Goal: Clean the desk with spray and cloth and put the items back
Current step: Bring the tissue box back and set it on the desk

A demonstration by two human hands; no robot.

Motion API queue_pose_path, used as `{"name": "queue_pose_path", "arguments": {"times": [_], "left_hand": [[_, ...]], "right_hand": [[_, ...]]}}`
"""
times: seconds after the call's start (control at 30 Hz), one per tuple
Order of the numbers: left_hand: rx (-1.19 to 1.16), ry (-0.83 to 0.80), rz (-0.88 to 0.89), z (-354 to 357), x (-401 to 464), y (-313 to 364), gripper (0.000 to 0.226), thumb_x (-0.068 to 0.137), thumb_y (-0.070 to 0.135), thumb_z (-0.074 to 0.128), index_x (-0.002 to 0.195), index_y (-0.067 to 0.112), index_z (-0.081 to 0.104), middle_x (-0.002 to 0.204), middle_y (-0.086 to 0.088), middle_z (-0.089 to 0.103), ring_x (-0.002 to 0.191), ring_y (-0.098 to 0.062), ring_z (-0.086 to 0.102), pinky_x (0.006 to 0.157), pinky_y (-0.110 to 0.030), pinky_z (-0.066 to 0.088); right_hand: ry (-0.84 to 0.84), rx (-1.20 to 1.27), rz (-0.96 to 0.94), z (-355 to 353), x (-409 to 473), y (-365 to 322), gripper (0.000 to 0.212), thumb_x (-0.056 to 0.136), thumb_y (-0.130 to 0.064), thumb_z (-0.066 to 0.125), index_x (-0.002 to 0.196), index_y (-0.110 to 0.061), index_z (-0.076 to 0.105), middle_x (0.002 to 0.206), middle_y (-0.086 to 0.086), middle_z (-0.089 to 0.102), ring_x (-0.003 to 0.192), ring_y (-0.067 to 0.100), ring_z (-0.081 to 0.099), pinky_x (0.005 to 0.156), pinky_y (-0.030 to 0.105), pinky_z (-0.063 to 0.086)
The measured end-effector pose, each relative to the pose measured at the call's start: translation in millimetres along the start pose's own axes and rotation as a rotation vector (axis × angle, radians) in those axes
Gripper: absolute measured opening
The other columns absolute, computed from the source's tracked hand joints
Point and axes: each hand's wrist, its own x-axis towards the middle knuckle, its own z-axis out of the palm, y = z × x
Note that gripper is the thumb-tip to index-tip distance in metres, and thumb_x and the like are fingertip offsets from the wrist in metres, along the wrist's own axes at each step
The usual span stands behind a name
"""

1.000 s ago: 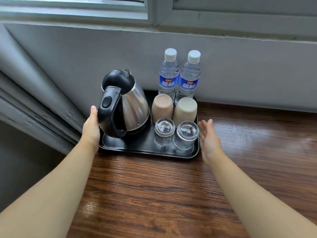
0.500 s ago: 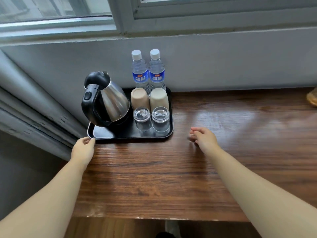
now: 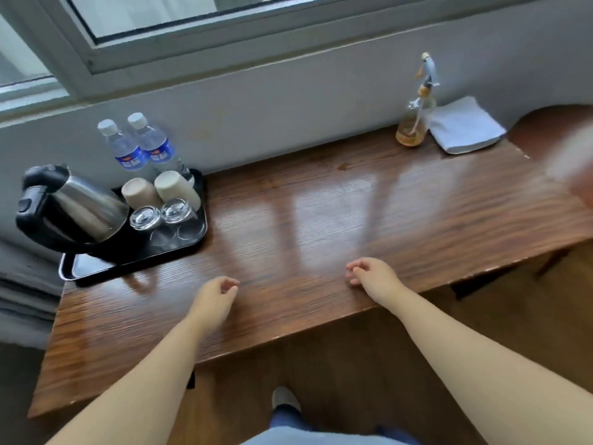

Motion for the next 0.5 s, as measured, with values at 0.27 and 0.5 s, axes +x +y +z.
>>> {"name": "queue_pose_path", "arguments": {"times": [0.27, 0.5], "left_hand": [[0.183, -0.511, 0.321, 165, -62, 160, 0.016, 0.103, 0.023, 0.047, 0.107, 0.022, 0.063, 0.098, -0.001, 0.069, 0.089, -0.013, 0.068, 0.080, -0.023, 0.056], [0.677, -0.890, 0.477, 285, -96, 228, 0.024, 0.103, 0.029, 0.046, 0.120, 0.020, 0.060, 0.112, 0.004, 0.065, 0.102, -0.009, 0.064, 0.086, -0.020, 0.047]], "right_hand": [[0.210, -0.011, 0.125, -132, -72, 125, 0.022, 0.100, -0.016, 0.042, 0.103, -0.020, 0.063, 0.094, -0.001, 0.067, 0.087, 0.012, 0.064, 0.083, 0.025, 0.051], [0.280, 0.028, 0.456, -205, -132, 240, 0.019, 0.099, -0.022, 0.044, 0.094, -0.019, 0.062, 0.100, 0.003, 0.067, 0.093, 0.020, 0.063, 0.092, 0.034, 0.052]]}}
